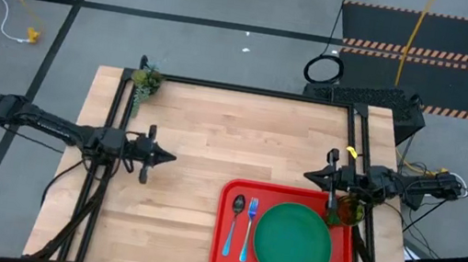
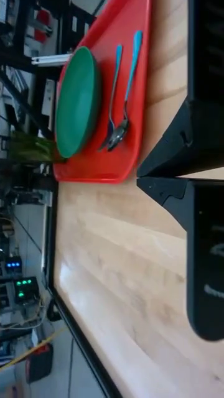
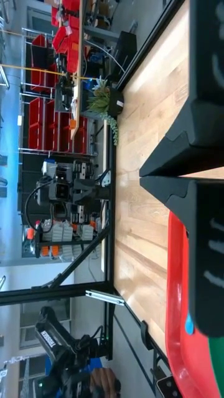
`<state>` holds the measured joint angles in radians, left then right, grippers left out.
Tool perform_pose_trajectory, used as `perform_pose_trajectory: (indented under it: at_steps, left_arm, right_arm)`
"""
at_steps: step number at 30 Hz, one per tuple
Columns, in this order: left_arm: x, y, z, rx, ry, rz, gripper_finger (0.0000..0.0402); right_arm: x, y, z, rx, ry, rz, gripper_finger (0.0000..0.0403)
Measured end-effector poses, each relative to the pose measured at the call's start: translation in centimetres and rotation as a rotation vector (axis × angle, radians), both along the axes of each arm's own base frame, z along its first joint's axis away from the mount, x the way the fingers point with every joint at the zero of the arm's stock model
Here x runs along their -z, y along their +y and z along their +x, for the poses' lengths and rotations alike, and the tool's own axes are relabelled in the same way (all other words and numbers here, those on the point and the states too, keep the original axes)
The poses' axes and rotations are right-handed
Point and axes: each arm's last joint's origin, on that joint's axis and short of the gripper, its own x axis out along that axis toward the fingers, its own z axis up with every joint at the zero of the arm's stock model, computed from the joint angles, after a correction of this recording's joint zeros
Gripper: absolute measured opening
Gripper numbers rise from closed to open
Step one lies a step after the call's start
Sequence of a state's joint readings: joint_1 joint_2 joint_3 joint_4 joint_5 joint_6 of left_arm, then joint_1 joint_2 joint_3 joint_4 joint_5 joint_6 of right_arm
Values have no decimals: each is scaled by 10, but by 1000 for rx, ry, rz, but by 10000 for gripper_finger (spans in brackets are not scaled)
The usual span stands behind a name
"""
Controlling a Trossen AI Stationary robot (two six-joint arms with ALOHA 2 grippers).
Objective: Pick and place plate/cup/fork/spoon on tray
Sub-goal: Return to Home Position
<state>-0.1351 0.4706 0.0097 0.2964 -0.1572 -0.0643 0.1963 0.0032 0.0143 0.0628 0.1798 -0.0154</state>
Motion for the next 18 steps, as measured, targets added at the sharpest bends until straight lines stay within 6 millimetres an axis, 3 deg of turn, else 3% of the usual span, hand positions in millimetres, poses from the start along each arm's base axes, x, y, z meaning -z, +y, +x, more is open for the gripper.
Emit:
perform_pose_trajectory:
  at_steps: [10, 18]
  left_arm:
    - [-13, -3, -11, 53, -126, 69, 19]
    - [-22, -3, -24, 112, -235, 112, 4]
  right_arm:
    - [0, 0, 0, 0, 0, 0, 0]
    - [0, 0, 0, 0, 0, 0, 0]
